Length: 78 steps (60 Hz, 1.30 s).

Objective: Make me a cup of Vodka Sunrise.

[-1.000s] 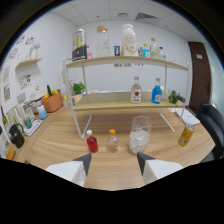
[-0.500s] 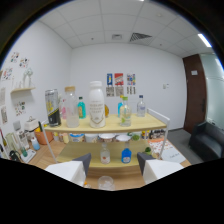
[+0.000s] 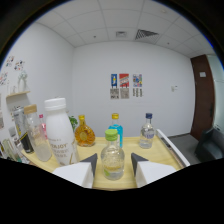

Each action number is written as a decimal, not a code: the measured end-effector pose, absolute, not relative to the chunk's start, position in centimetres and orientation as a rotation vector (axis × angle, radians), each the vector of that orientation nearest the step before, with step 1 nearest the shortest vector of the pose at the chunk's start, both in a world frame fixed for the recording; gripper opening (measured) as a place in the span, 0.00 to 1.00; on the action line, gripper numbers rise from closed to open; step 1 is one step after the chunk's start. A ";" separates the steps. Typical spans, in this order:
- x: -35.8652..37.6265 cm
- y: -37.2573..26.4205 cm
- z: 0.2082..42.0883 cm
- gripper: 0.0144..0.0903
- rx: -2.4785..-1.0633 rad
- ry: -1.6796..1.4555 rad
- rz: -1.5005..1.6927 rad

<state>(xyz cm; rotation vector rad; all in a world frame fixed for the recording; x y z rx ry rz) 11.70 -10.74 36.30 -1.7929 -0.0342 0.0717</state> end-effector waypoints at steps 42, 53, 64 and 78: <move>12.4 -16.9 39.6 0.28 -1.681 -0.022 0.049; 12.6 -21.5 31.2 0.28 -1.762 0.027 0.036; 12.8 -22.5 21.1 0.28 -1.873 0.077 0.009; 14.0 -21.6 17.3 0.28 -1.924 -0.310 -0.410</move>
